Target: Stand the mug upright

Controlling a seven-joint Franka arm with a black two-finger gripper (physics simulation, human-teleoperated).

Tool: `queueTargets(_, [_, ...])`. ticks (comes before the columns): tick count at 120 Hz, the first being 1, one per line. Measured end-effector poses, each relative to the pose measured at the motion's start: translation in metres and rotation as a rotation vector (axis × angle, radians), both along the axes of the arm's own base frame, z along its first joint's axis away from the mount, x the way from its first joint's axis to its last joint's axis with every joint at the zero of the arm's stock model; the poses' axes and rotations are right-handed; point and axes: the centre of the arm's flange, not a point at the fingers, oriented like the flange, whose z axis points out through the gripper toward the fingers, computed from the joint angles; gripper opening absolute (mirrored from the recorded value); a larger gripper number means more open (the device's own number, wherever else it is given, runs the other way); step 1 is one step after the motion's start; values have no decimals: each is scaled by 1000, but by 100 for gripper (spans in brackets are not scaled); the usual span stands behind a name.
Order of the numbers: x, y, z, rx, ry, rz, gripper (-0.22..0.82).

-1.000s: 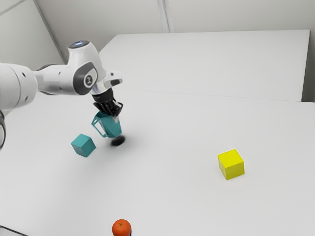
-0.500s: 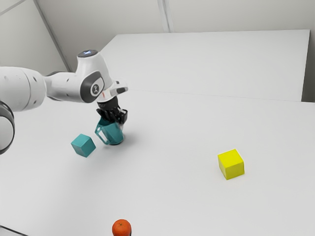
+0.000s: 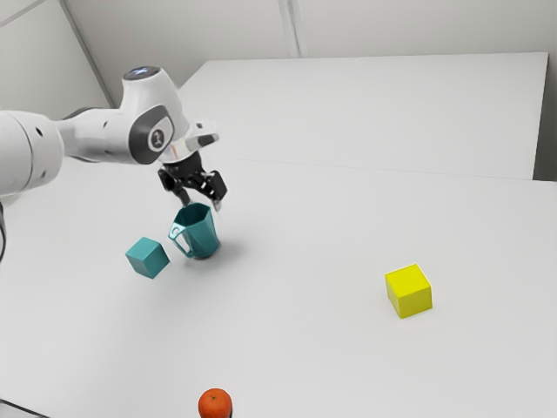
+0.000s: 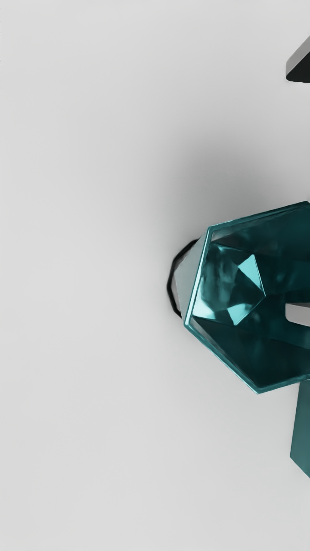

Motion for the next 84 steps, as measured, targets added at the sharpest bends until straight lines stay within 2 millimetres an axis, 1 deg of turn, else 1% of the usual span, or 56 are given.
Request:
queueTargets(8, [3,7,22,-15,-5,16,57])
queueTargets(16, [7,10,53,-22,-18,18,58])
queueTargets(23, [7,13,75,-25,-23,17,59])
queueTargets(38, [-3,18,124,-26,-34,11,59])
queueTargets(46, [-13,16,145,-26,-28,2,60])
queueTargets(59, [-24,13,161,-27,-8,-13,60])
queueTargets(84, [-32,11,164,-29,32,-34,60])
